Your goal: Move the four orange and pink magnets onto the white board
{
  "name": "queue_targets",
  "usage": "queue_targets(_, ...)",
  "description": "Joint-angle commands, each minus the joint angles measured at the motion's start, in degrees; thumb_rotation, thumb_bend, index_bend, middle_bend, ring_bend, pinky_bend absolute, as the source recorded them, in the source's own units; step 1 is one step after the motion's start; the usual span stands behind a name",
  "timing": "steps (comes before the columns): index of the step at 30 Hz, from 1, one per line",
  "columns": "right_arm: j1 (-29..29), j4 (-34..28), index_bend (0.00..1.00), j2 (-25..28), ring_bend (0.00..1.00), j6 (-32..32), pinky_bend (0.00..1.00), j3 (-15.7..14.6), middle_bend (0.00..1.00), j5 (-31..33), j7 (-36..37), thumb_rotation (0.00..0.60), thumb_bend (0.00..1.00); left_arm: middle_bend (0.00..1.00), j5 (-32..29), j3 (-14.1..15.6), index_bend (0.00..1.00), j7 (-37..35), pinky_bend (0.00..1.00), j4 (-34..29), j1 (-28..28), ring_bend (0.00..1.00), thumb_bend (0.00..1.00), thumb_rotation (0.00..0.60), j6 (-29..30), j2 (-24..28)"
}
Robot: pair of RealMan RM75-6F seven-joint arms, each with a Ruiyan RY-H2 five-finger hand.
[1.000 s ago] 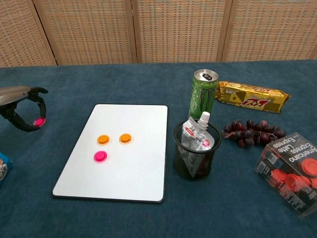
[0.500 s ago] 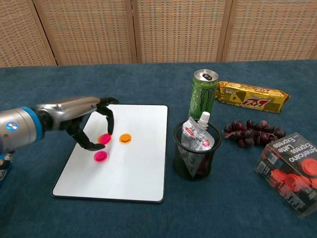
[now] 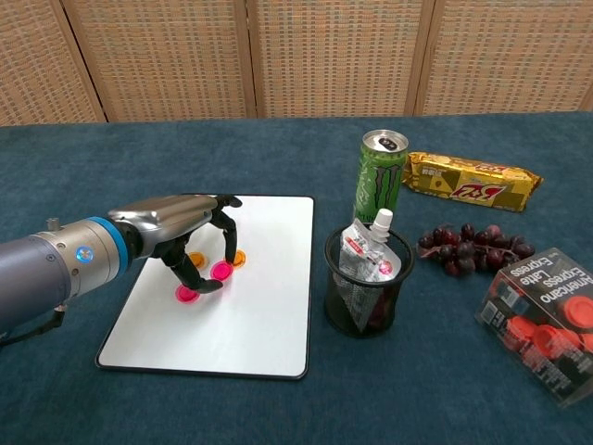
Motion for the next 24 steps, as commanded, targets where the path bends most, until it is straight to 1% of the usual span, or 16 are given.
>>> queue_targets(1, 0.0, -0.04, 0.0, 0.01, 0.0, 0.0, 0.0, 0.01, 0.0, 0.02, 0.02, 0.6, 0.09, 0.0, -0.95, -0.04, 0.56, -0.04, 0.0, 0.61, -0.39, 0.0, 0.33, 0.6, -0.64, -0.57)
queue_targets(21, -0.02, 0.04, 0.0, 0.06, 0.0, 0.02, 0.0, 0.0, 0.0, -0.01, 0.41, 0.6, 0.09, 0.0, -1.97, 0.48, 0.56, -0.22, 0.0, 2.68, -1.92, 0.0, 0.31, 0.6, -1.13, -3.57)
queue_targets(23, -0.02, 0.04, 0.0, 0.06, 0.0, 0.01, 0.0, 0.0, 0.0, -0.02, 0.44, 0.6, 0.09, 0.0, -1.97, 0.6, 0.51, -0.03, 0.0, 2.71, -1.95, 0.0, 0.31, 0.6, -0.92, -3.66)
queue_targets(24, -0.02, 0.03, 0.0, 0.07, 0.0, 0.01, 0.0, 0.0, 0.0, -0.03, 0.45, 0.6, 0.09, 0.0, -2.05, 0.61, 0.47, -0.07, 0.0, 2.67, -1.93, 0.0, 0.3, 0.6, -0.9, -3.67)
